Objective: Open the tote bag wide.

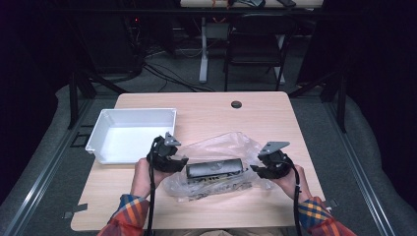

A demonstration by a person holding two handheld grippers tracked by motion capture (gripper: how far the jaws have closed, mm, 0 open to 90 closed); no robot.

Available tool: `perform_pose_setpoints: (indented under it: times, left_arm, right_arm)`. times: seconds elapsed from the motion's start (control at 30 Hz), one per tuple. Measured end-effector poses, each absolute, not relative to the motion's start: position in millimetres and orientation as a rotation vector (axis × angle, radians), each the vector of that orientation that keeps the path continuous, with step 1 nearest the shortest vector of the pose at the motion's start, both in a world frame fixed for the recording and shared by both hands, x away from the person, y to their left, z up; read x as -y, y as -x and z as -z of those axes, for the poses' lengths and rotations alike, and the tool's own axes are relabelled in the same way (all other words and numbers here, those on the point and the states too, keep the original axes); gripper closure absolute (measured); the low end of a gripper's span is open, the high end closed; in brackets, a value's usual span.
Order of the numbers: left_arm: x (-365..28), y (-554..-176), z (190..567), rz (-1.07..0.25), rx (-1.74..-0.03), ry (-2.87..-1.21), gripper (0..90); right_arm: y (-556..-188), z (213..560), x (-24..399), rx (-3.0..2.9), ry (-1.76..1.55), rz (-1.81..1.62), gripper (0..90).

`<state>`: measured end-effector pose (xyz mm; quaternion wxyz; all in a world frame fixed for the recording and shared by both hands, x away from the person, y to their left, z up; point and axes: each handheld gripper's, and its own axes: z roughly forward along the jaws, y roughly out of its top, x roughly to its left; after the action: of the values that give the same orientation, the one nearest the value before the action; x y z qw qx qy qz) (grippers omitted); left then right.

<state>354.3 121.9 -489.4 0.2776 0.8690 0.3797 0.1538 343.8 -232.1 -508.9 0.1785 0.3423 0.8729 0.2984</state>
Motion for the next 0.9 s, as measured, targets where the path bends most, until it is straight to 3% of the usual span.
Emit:
perform_pose_setpoints:
  times: [0.1,0.23,0.5,0.9]
  left_arm:
    - [-121,-358,509,-0.409,-1.037,-2.431,70.8]
    - [-118,-359,528,-0.397,-1.046,-2.531,80.0]
    - [-118,-360,541,-0.468,-1.065,-2.614,82.2]
    - [-128,-351,544,-0.428,-1.09,-2.656,83.1]
  right_arm:
    - [-354,521,235,-2.463,-1.036,-0.815,62.0]
    - [-363,537,233,-2.481,-1.088,-0.742,67.7]
    - [-374,550,229,-2.467,-1.131,-0.664,68.7]
    - [-371,546,228,-2.48,-1.093,-0.67,64.6]
